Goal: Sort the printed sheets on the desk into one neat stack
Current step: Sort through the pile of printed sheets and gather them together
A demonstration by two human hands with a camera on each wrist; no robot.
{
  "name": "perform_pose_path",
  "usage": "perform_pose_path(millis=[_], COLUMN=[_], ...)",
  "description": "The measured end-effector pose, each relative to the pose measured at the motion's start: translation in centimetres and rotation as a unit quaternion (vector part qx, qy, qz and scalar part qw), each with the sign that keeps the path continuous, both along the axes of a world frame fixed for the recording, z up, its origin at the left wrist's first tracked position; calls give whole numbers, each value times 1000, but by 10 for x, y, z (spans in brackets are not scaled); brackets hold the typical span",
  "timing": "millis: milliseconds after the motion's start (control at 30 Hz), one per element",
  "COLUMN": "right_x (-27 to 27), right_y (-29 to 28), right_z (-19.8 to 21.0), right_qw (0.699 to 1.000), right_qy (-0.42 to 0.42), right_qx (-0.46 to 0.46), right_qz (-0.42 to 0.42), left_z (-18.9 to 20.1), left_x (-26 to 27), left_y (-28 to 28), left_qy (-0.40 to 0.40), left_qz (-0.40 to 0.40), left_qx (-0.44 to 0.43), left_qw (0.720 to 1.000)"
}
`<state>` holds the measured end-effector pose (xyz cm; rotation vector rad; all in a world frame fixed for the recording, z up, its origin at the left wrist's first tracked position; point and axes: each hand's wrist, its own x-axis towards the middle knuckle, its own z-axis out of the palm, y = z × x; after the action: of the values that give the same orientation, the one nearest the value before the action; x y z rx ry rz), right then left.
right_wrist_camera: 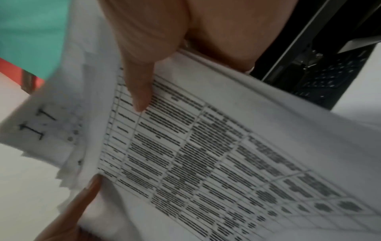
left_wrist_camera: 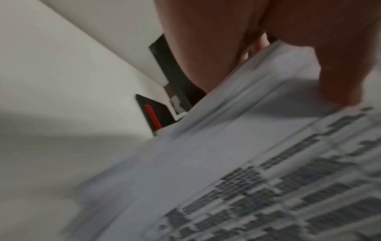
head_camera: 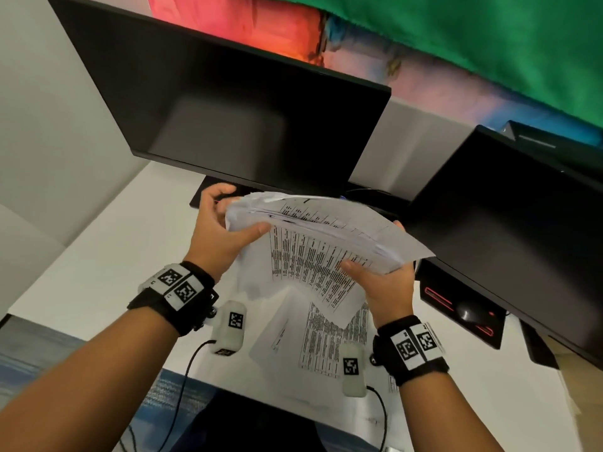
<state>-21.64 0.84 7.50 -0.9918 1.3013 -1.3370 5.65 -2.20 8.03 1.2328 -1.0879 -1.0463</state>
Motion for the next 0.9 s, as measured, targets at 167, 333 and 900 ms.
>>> perform_pose_path(millis=[167, 333, 900], right_x=[9, -2, -26], right_y=[-1, 2, 10], right_z=[7, 14, -48], right_qw=[996, 997, 951], right_qy=[83, 65, 230], right_qx=[31, -18, 207], right_qz=[18, -24, -21], left_z=[-16, 0, -18], left_x=[5, 2, -19], left_y=[-1, 0, 2], left_qy=[-72, -28, -188], left_qz=[10, -31, -87], left_qx=[34, -19, 70], left_qw=[997, 999, 976])
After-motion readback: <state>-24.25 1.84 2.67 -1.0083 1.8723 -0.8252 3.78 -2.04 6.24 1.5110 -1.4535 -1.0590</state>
